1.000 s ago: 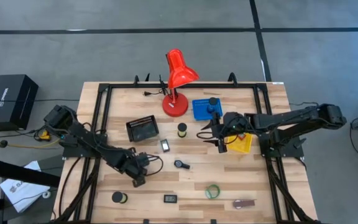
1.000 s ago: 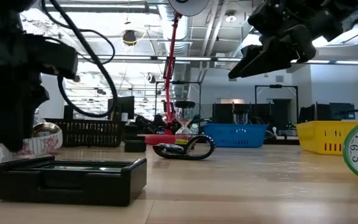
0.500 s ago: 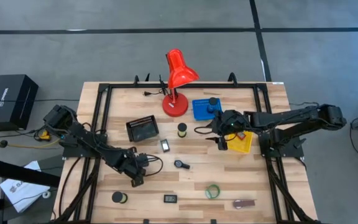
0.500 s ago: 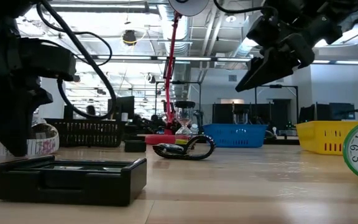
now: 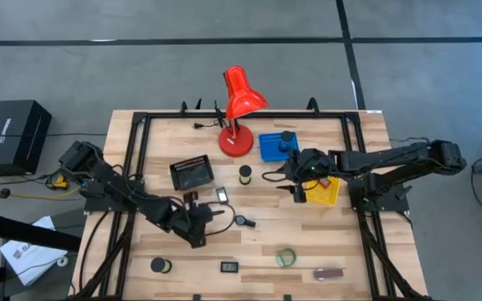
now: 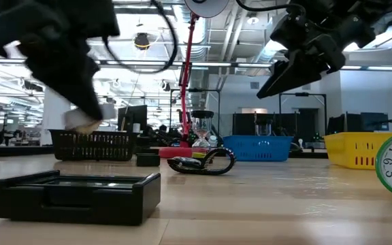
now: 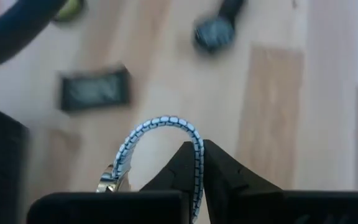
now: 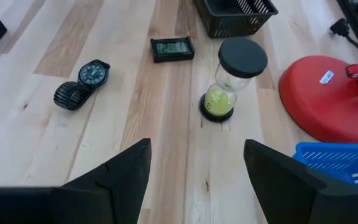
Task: Pick & Place Office items
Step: Put the light blue wristwatch into the black basket
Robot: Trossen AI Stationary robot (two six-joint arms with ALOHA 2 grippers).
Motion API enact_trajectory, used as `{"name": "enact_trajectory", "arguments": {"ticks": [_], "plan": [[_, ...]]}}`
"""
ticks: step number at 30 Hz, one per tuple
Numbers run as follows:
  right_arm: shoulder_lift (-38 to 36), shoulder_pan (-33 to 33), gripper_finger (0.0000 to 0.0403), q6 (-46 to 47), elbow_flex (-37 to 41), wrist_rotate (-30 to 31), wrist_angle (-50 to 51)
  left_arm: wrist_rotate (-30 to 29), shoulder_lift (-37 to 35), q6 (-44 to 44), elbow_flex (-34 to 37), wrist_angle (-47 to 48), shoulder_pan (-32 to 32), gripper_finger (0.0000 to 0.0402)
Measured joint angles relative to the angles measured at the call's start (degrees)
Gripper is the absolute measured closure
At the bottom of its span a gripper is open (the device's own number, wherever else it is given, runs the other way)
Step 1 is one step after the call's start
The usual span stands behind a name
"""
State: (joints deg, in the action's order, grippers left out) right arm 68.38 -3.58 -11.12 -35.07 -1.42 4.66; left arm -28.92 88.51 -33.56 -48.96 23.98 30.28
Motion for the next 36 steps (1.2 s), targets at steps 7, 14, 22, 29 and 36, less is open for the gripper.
{"name": "enact_trajectory", "arguments": {"ticks": [7, 14, 22, 29, 36], "plan": [[0.0, -0.7, 0.0154, -2.6, 0.0, 0.0, -0.4, -14.7, 0.0, 4.8, -0.9, 0.1, -0.4, 0.0394], [0.0, -0.7, 0.0154, -4.5, 0.0, 0.0, -0.4, -23.3, 0.0, 4.8, -0.9, 0.0, -5.0, 0.0395], [0.0, -0.7, 0.0154, -5.9, 0.0, 0.0, -0.4, -21.9, 0.0, 7.6, -0.9, 0.0, -13.9, 0.0394], [0.0, -0.8, 0.0154, -6.0, 0.0, 0.0, -0.4, -21.8, 0.0, 9.3, -0.9, 0.2, -21.1, 0.0394], [0.0, -0.8, 0.0154, -6.0, 0.0, 0.0, -0.4, -25.5, -0.1, 11.1, -0.9, 0.4, -25.7, 0.0394]]}}
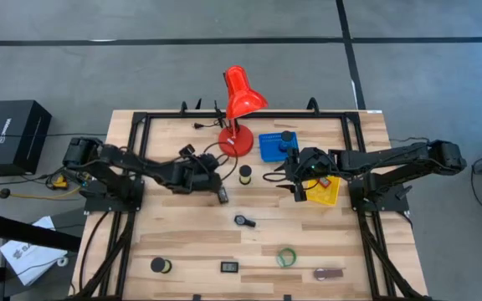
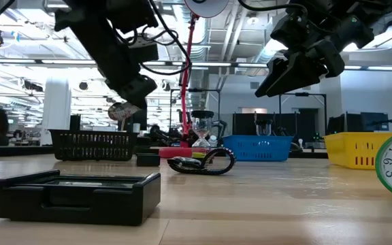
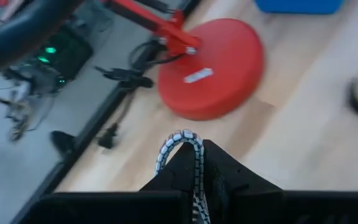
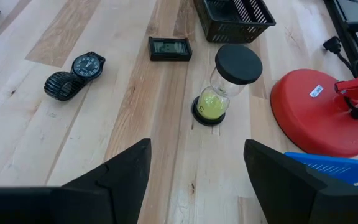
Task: Pick & Place Office items
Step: Put the light blue wristwatch into the black basket
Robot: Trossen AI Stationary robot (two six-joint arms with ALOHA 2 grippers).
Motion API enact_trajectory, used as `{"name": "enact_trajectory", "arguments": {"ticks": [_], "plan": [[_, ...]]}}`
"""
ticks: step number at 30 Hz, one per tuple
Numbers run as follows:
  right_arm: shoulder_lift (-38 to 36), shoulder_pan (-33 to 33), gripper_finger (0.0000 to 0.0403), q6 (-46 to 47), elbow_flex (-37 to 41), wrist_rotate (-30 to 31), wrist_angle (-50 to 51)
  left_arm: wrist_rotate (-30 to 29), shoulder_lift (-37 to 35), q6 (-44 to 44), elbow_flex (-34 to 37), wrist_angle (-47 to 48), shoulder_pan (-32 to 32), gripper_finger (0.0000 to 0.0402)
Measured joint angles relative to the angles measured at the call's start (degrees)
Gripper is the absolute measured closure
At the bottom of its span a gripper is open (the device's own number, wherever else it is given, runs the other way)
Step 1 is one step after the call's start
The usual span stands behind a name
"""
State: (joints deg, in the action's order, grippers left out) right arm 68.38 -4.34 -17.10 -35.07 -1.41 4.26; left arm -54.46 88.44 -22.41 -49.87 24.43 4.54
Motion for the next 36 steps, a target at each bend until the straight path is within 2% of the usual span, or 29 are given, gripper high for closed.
{"name": "enact_trajectory", "arguments": {"ticks": [4, 9, 12, 27, 30, 36], "plan": [[0.0, 0.0, 0.0154, 0.0, 0.0, 0.0, 0.0, -0.9, 0.0, -0.4, 0.0, 0.1, -2.5, 0.0393], [0.0, 0.0, 0.0154, 0.2, 0.0, 0.0, 0.0, 3.6, 0.0, -0.4, 1.0, 0.1, -5.5, 0.0388], [0.0, 0.0, 0.0154, 0.8, 0.0, 0.0, 0.1, 3.9, 0.0, -0.5, 2.6, 0.3, -6.6, 0.0389], [0.0, 0.0, 0.0154, 2.1, 0.0, 0.0, 0.1, 4.8, 0.0, -6.7, 5.8, 0.2, -6.4, 0.0388], [0.1, 0.0, 0.0154, 2.1, 0.0, 0.0, 0.1, 7.7, -1.0, -6.8, 5.5, 0.0, -5.9, 0.0388], [0.3, 0.0, 0.0154, 2.1, 0.0, 0.0, 0.4, 20.8, -2.7, -9.0, 6.2, 0.3, -6.2, 0.0382]]}}
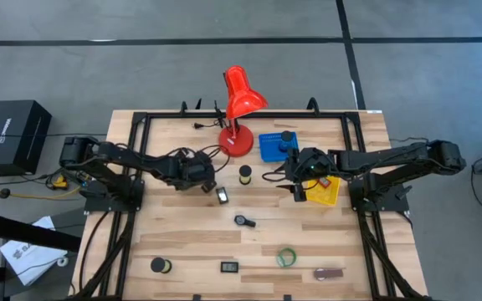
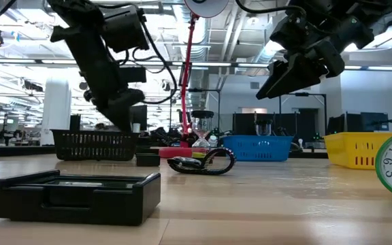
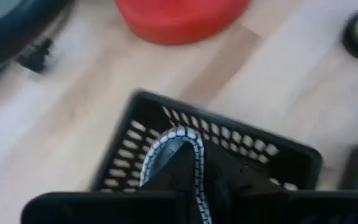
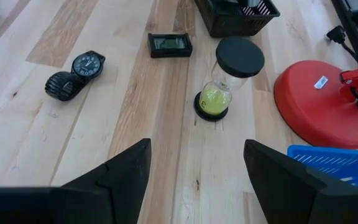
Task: Pick & Place Office items
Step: Put the light blue wristwatch into the black basket, then put the top black digital clock into the yellow basket
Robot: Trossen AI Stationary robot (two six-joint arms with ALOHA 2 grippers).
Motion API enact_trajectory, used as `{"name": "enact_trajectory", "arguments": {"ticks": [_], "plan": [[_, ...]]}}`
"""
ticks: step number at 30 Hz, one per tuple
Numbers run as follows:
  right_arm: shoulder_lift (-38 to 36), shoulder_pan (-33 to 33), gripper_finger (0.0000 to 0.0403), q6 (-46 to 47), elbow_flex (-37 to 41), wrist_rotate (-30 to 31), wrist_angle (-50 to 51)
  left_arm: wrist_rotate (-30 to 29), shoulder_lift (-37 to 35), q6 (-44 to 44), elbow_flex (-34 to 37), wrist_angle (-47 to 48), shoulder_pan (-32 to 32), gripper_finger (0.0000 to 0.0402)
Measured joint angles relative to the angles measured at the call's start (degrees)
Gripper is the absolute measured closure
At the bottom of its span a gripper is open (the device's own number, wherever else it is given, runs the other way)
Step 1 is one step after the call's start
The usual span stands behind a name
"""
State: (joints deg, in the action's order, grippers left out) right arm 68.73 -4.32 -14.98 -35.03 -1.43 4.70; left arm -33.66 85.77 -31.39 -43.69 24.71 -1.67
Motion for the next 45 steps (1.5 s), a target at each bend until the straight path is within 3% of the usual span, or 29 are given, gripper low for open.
{"name": "enact_trajectory", "arguments": {"ticks": [7, 21, 29, 34, 45], "plan": [[0.0, 0.0, 0.0154, 0.0, 0.0, 0.0, 0.2, 0.8, 0.0, -2.7, 1.7, -0.2, 0.0, 0.0366], [0.0, 0.0, 0.0154, -1.5, 0.0, 0.0, -0.6, 0.8, -1.6, -8.3, 3.5, -0.2, -0.2, 0.0294], [0.0, 0.0, 0.0154, -1.9, 0.0, 0.0, -0.6, 2.4, -12.7, -8.3, 3.5, -0.2, 0.3, 0.0303], [0.0, 0.0, 0.0154, -1.9, 0.0, 0.0, -0.6, -0.4, -19.1, -8.3, 4.2, -0.7, 0.6, 0.0312], [0.0, 0.0, 0.0154, -1.6, 0.0, 0.0, -0.4, -3.2, -21.2, -8.3, 9.9, -4.9, 0.6, 0.0327]]}}
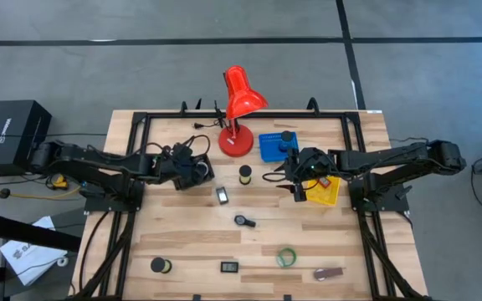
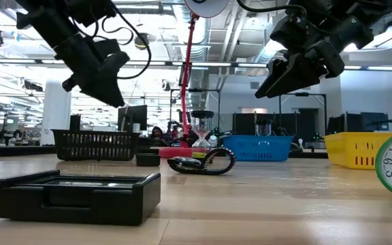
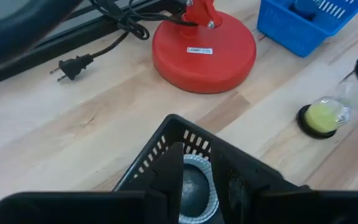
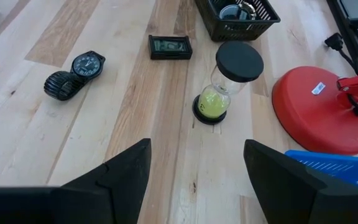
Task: Pick & Place Office items
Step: Put the top black digital clock into the yellow basket
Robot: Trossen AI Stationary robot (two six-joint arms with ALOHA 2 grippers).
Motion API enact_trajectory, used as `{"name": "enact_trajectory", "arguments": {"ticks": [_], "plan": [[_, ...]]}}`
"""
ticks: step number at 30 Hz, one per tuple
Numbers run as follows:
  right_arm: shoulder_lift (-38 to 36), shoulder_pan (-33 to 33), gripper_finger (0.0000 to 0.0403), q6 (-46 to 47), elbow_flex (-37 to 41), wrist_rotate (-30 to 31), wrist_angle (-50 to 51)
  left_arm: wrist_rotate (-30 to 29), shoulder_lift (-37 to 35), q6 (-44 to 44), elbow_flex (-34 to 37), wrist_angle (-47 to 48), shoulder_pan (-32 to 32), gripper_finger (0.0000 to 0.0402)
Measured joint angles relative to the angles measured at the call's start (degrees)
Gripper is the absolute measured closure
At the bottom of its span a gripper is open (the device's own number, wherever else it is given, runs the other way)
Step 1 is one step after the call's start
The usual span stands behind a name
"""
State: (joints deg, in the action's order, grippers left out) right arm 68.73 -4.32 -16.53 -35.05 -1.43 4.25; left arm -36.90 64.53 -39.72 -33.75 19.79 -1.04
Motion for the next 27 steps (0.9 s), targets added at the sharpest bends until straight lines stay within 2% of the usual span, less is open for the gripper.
{"name": "enact_trajectory", "arguments": {"ticks": [19, 27], "plan": [[0.0, 0.0, 0.0154, -0.4, 0.0, 0.0, -0.1, 0.2, 0.0, 0.0, 0.5, -6.3, 0.0, 0.0339], [0.0, 0.0, 0.0154, -0.6, 0.0, 0.0, -0.7, 2.9, 0.0, 0.5, 0.5, -8.3, 0.0, 0.0340]]}}
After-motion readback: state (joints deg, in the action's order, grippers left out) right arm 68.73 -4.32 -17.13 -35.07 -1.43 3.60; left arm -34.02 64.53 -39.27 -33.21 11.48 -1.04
